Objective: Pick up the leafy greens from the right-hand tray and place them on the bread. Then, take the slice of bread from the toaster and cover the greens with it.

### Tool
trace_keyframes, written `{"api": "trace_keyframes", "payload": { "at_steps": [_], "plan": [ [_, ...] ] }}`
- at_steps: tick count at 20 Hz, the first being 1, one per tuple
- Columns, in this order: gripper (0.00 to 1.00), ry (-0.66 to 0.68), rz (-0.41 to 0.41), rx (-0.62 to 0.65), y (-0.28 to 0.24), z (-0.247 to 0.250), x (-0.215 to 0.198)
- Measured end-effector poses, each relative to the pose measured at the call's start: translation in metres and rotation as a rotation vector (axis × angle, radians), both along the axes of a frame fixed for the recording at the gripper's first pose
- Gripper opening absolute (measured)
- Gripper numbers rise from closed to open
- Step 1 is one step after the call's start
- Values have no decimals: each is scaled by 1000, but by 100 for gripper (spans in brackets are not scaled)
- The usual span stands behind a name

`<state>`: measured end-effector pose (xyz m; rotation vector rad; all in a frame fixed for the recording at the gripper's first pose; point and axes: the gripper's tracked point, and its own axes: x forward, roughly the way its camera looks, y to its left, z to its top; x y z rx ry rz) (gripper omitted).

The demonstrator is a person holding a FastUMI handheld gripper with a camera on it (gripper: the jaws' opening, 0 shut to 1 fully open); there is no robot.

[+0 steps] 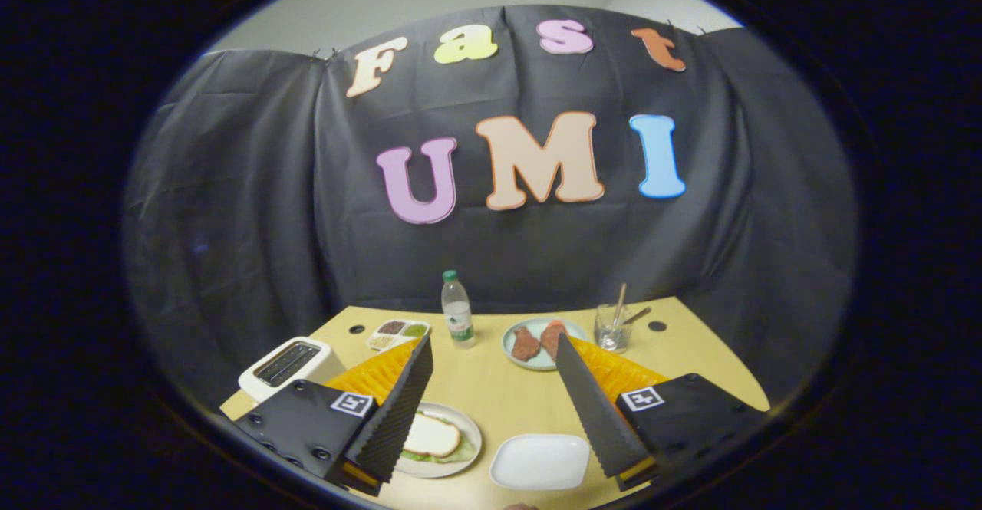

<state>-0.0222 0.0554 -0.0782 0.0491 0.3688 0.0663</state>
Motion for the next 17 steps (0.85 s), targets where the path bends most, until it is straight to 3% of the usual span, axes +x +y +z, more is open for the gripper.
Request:
{"api": "trace_keyframes", "payload": {
  "at_steps": [7,17],
  "plan": [
    [100,-150,-133,-25,-39,31,4],
    [100,-186,-121,-77,-42,30,6]
  ]
}}
